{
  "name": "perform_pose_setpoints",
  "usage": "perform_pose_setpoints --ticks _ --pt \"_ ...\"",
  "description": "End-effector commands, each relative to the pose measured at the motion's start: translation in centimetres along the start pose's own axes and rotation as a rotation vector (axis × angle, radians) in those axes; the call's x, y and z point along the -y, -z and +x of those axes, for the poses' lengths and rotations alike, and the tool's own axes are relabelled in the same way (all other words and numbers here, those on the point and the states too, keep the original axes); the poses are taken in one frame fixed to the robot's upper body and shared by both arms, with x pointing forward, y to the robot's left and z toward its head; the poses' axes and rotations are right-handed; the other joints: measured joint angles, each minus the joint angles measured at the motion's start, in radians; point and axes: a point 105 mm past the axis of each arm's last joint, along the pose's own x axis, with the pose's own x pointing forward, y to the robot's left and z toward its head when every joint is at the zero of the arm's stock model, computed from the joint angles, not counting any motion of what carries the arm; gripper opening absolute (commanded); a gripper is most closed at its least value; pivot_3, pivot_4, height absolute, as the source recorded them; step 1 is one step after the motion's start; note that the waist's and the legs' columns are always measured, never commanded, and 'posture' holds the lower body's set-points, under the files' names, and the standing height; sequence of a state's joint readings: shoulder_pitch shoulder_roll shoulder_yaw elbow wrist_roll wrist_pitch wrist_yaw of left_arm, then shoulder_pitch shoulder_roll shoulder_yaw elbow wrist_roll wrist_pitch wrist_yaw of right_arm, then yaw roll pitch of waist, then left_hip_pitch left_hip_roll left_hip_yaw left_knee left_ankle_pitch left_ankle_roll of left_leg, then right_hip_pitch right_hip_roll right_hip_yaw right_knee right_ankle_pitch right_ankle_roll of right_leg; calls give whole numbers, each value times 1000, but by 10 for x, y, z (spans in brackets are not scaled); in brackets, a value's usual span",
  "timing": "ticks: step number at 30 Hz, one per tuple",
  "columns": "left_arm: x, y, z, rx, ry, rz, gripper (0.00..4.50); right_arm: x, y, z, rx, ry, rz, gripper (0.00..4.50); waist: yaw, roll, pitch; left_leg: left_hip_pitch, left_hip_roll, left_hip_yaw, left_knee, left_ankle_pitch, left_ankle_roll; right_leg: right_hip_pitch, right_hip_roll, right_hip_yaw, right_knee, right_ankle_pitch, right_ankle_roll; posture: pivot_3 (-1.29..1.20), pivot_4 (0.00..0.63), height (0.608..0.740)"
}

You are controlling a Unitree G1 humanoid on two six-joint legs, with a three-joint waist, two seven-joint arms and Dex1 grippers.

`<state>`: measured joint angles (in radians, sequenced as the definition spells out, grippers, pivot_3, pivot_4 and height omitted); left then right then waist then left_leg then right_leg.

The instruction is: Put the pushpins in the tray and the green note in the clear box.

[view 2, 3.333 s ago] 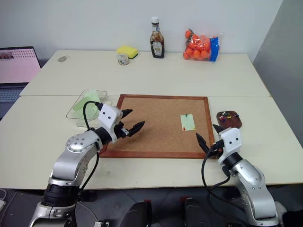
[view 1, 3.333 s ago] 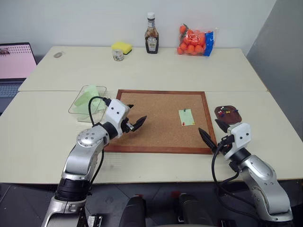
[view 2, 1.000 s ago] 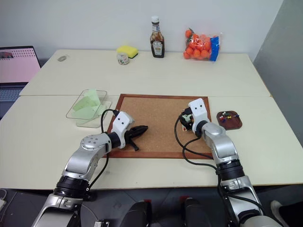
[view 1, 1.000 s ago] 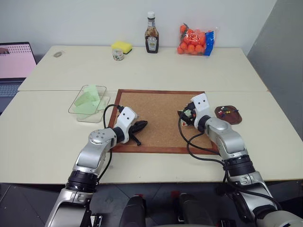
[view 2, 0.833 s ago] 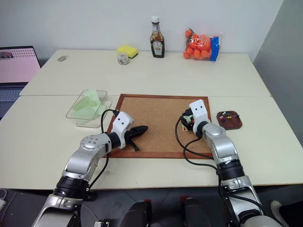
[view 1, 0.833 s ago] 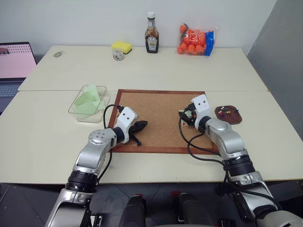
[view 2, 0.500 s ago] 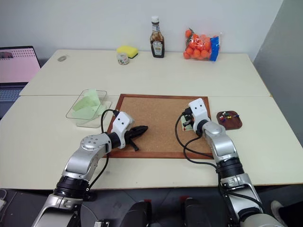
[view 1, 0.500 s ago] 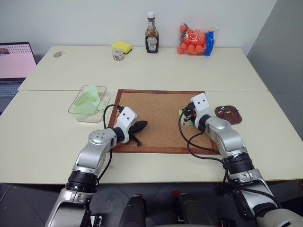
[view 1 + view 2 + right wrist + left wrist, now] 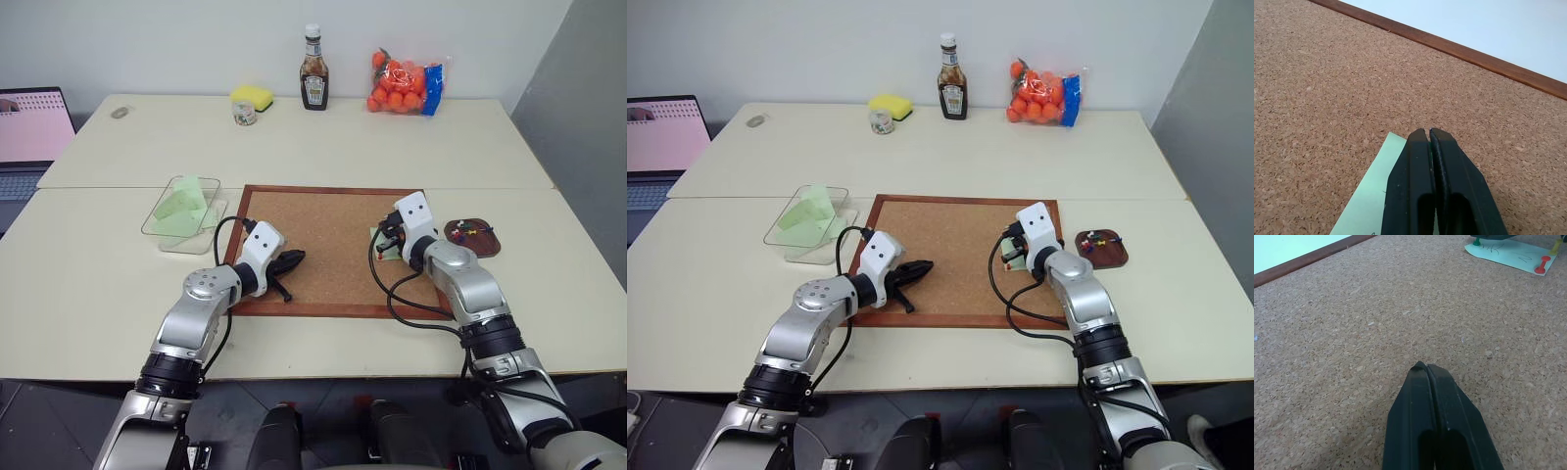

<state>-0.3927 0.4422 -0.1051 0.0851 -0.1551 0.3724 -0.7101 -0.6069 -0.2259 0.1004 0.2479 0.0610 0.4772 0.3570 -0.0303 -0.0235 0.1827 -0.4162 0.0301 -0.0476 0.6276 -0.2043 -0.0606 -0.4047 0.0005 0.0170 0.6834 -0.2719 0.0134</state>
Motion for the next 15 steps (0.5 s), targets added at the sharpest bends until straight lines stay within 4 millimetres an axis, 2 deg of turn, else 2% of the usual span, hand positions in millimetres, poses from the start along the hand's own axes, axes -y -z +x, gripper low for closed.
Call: perform_pose_setpoints --ticks 1,11,15 --pt "4 -4 -1 10 12 17 0 3 -35 -8 129 11 0 51 0 0 0 0 0 0 0 0 0 0 0 0 0 0 0 0 150 740" --pt "4 -3 0 1 14 18 0 4 -42 -15 171 21 24 51 0 0 0 0 0 0 0 0 0 0 0 0 0 0 0 0 150 740" --pt "7 -3 -1 1 21 27 0 20 -46 -36 198 78 44 51 0 0 0 0 0 0 0 0 0 0 0 0 0 0 0 0 150 740"
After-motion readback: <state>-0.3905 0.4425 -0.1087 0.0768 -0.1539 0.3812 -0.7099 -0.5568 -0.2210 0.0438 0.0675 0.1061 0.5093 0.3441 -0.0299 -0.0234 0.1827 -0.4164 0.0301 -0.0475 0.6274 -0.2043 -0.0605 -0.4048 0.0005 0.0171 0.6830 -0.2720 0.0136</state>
